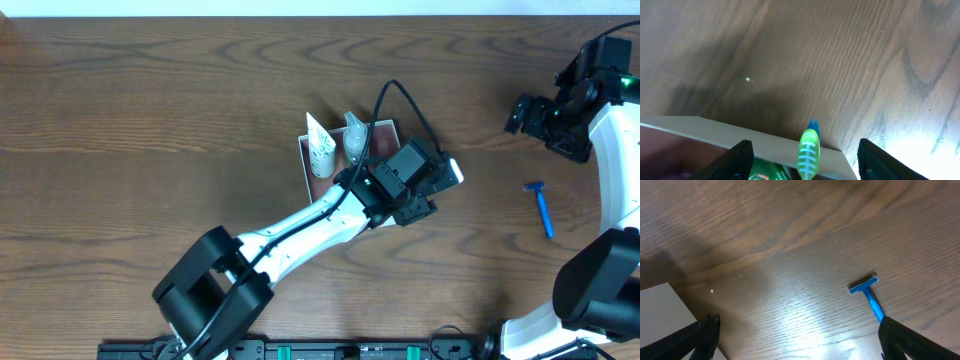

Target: Pack container

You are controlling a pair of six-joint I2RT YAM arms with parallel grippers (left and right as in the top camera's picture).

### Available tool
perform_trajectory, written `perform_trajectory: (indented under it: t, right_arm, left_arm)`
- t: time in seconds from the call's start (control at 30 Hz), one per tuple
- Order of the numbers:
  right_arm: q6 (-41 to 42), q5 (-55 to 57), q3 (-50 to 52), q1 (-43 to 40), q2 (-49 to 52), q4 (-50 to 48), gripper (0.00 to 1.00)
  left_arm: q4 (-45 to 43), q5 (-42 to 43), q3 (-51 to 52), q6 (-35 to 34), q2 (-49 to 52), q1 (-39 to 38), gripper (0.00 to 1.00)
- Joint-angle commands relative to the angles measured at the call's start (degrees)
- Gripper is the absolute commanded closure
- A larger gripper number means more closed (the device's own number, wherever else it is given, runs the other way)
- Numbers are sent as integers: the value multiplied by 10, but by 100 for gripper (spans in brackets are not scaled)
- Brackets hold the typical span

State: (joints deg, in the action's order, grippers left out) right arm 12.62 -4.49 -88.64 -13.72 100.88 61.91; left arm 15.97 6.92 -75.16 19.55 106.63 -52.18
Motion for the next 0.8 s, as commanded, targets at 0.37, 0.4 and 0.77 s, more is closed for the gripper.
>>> perform_trajectory:
  t: [0.37, 0.4, 0.77]
  right_arm:
    - [6, -2, 2, -5, 3, 0, 1]
    - [6, -2, 2, -5, 3, 0, 1]
    - [6, -2, 2, -5, 3, 0, 1]
  left_arm:
    - [-7, 2, -4, 6, 8, 0, 40]
    - [-7, 2, -4, 6, 9, 0, 42]
    - [-9, 2, -4, 6, 21, 0, 57]
